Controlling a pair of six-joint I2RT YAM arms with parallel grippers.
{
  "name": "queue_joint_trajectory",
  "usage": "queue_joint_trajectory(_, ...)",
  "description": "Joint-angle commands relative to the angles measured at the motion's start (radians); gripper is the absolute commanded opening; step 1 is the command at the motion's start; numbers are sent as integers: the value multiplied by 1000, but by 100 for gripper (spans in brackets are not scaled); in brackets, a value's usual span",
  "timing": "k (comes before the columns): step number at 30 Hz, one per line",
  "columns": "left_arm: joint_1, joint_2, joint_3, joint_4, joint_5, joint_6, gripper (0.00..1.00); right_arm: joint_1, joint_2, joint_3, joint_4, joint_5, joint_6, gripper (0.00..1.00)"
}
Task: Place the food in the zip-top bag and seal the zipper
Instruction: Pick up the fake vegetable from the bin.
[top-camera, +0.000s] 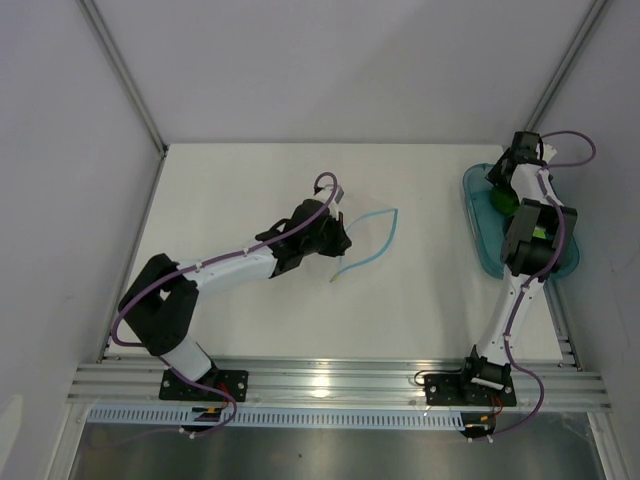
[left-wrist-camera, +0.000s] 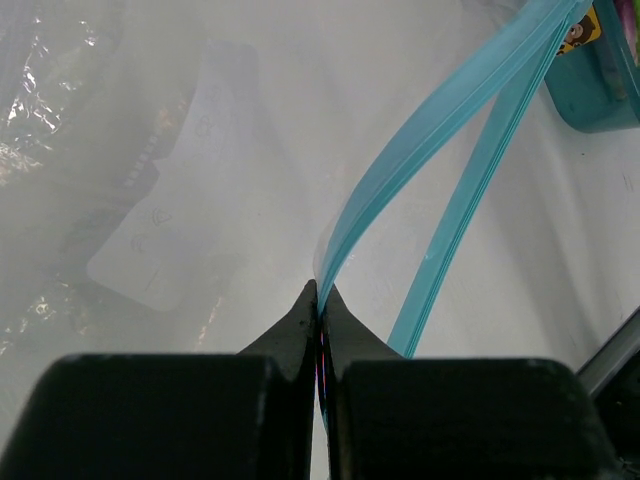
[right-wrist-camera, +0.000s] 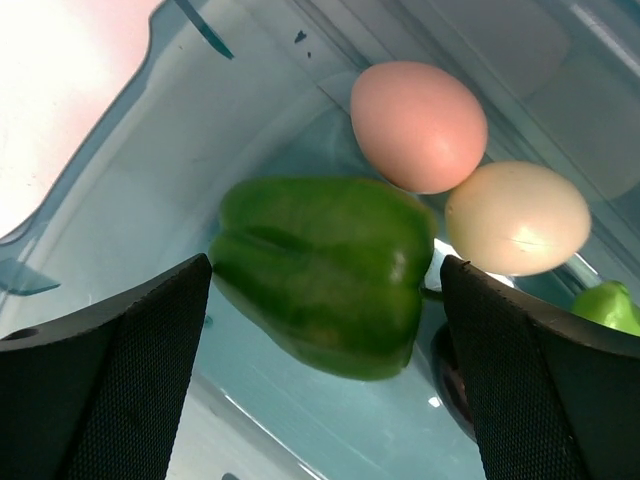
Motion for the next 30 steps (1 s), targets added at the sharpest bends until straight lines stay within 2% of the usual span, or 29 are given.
queue_joint_trajectory(1, 12, -15, -5, 43, 22, 9, 0, -7, 22, 52, 27, -12, 9, 97)
queue_joint_trajectory(11, 29, -4, -22, 64, 52, -6, 1, -9, 46, 38, 22, -26, -20, 93)
queue_joint_trajectory(14, 30, -3, -22, 69, 56, -9, 1, -9, 48, 26, 25, -26, -27, 85)
queue_joint_trajectory(17, 29, -1, -20, 69, 64, -16, 1, -9, 45, 13, 28, -23, -35, 74)
queue_joint_trajectory(18, 30, -1, -23, 69, 67, -19, 1, -9, 39, 7, 30, -18, -37, 68)
queue_joint_trajectory(20, 30, 5, -23, 74, 84, -34, 0, -9, 22, -25, 47, -14, -37, 64)
queue_joint_trajectory(25, 30, 16, -23, 80, 124, -75, 1, -9, -7, -74, 64, -3, -34, 40)
queue_joint_trajectory(30, 27, 8, -28, 61, 111, -89, 1, -9, -38, -117, 74, -37, -12, 31)
